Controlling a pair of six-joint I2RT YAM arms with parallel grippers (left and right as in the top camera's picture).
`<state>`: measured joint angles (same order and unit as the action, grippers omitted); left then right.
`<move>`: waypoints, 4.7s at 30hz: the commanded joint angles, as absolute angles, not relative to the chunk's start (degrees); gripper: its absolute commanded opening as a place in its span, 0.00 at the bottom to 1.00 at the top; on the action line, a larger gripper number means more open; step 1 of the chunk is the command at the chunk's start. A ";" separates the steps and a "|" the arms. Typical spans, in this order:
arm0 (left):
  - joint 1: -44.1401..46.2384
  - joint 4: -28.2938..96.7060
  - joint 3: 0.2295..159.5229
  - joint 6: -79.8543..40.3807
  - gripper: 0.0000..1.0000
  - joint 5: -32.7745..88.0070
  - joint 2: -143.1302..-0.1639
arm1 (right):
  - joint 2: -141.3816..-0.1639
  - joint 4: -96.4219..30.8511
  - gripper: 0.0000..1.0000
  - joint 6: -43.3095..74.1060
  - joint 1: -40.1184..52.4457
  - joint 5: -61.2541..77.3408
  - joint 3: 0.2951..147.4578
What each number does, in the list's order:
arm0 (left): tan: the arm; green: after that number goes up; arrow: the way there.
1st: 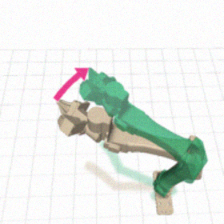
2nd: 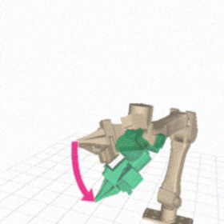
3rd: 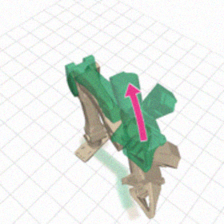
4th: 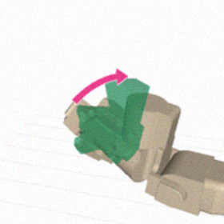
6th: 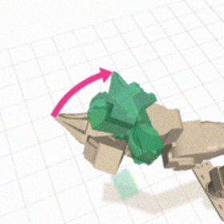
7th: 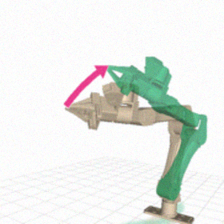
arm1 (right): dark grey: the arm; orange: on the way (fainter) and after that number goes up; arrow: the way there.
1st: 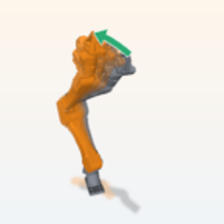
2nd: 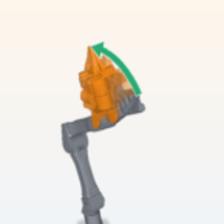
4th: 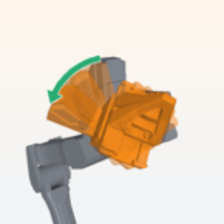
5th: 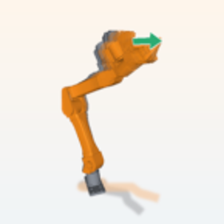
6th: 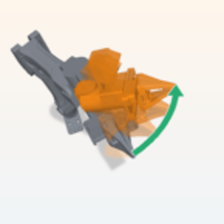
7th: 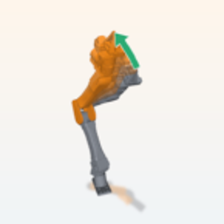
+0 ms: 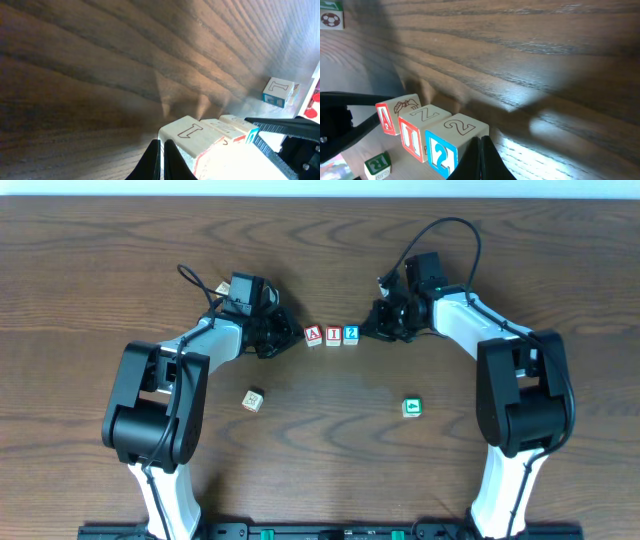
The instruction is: Spell out Ai2
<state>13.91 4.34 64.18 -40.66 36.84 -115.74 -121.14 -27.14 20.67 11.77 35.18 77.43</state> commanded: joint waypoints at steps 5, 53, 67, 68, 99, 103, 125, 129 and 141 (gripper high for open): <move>13.52 3.38 64.25 -40.29 0.06 35.55 -116.60 | -121.91 -26.98 0.01 21.12 12.47 36.29 77.41; 14.15 2.76 64.29 -41.58 0.06 35.81 -116.57 | -121.89 -26.57 0.02 21.19 12.93 35.16 77.60; 10.52 22.61 73.89 -26.11 0.06 32.97 -104.57 | -118.80 -45.93 0.02 12.95 10.37 32.16 94.70; 10.50 24.18 74.30 -24.71 0.06 32.34 -102.39 | -117.91 -48.66 0.01 12.16 10.41 31.14 96.68; 10.50 62.08 56.95 -9.58 0.06 13.56 -36.18 | -43.79 -70.54 0.01 6.66 10.48 10.96 63.24; 10.50 57.25 54.92 -10.59 0.24 15.03 -34.92 | -38.24 -67.79 0.62 9.85 10.48 10.85 60.84; 10.50 60.18 54.89 -11.99 0.95 14.20 -34.92 | -37.45 -67.29 0.99 10.66 10.48 10.72 60.84; 10.50 59.53 54.87 -11.53 0.96 10.09 -34.54 | -37.45 -67.29 0.99 10.66 10.48 10.72 60.84; 0.38 43.70 39.29 -5.87 0.95 -4.49 -15.46 | -37.45 -67.29 0.99 10.66 10.48 10.70 60.84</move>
<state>2.20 45.43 45.01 -9.06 -1.34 -20.64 -37.43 -67.24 10.07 10.59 10.83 60.97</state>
